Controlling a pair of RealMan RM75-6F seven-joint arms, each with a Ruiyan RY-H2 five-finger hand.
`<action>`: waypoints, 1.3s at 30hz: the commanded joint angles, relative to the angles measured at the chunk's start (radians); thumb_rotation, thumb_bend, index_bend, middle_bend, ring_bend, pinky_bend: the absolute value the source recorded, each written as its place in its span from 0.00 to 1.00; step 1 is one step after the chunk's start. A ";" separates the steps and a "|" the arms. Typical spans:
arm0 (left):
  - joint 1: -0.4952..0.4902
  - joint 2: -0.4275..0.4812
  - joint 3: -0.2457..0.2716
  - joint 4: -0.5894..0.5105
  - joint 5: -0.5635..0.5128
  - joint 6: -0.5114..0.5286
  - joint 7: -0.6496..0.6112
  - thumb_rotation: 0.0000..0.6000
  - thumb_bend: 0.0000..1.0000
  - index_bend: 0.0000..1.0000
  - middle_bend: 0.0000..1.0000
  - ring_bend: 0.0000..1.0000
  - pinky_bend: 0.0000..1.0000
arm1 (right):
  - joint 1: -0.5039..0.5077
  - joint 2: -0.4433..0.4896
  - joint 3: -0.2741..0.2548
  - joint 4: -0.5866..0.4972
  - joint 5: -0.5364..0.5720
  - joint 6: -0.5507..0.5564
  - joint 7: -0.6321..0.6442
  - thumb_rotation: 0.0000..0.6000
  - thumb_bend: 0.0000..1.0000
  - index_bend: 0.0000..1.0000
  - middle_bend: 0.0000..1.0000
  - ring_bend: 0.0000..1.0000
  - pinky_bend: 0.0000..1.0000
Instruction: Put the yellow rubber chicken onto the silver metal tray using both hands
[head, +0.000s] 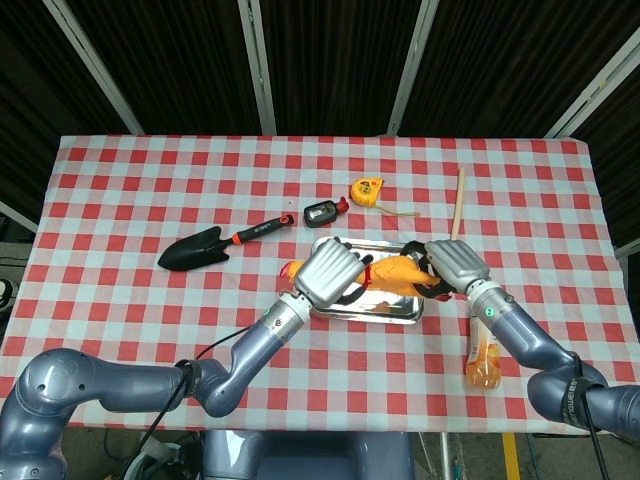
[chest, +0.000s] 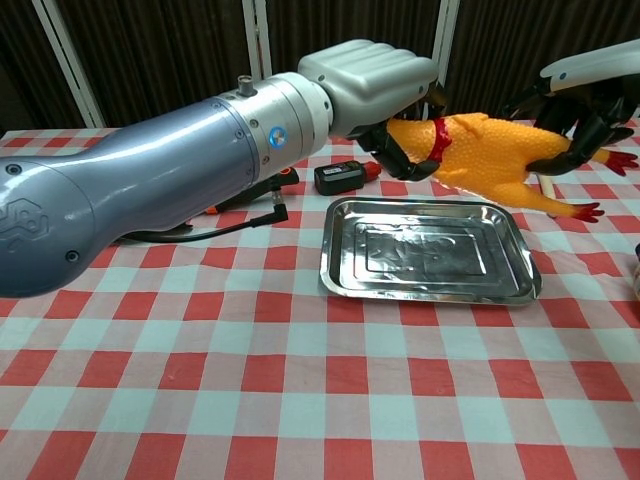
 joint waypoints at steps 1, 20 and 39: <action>0.002 -0.002 -0.002 0.005 0.003 -0.002 -0.005 1.00 0.55 0.58 0.62 0.54 0.60 | -0.004 -0.001 -0.001 -0.001 -0.003 0.010 -0.007 1.00 1.00 1.00 0.87 0.91 0.96; 0.023 0.007 0.002 0.006 0.027 -0.008 -0.022 1.00 0.55 0.58 0.62 0.54 0.60 | -0.046 0.022 -0.004 -0.008 -0.113 0.021 0.021 1.00 0.45 0.09 0.23 0.19 0.33; 0.093 0.039 0.039 -0.013 0.105 0.014 -0.124 1.00 0.55 0.57 0.62 0.54 0.60 | -0.102 0.066 -0.030 0.010 -0.127 0.081 -0.029 1.00 0.24 0.00 0.00 0.00 0.12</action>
